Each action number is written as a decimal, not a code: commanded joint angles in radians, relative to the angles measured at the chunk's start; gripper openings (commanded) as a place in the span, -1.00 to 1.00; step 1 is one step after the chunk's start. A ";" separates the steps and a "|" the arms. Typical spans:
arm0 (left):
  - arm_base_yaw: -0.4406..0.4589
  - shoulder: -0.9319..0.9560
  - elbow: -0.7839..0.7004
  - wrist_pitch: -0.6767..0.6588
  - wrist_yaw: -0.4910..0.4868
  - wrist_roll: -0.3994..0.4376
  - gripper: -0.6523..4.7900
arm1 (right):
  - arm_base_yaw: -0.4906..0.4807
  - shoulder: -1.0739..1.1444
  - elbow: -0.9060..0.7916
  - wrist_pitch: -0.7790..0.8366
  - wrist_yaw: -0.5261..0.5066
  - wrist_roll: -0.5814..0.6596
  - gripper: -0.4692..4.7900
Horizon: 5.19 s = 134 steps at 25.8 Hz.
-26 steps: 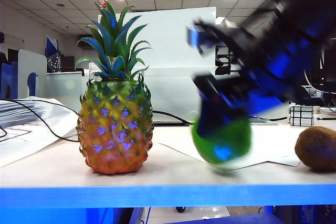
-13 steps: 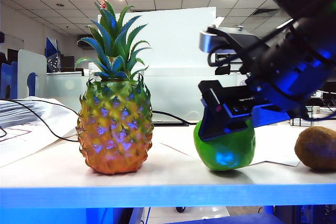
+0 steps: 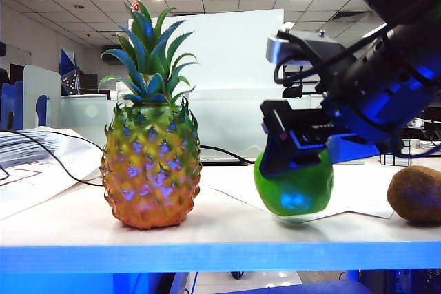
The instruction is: Arrange all the fruits from large to small from left to right in a row.
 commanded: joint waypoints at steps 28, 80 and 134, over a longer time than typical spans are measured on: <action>0.000 -0.002 0.001 0.013 0.005 0.000 -0.78 | 0.001 0.069 0.004 0.158 0.025 0.041 1.00; 0.000 0.002 0.058 -0.167 -0.295 -0.315 -0.78 | 0.009 -1.207 -0.146 -0.493 0.043 -0.154 -0.84; 0.000 0.002 0.058 -0.168 -0.295 -0.315 -0.78 | -0.671 -1.299 -0.424 -0.288 -0.248 -0.022 -0.84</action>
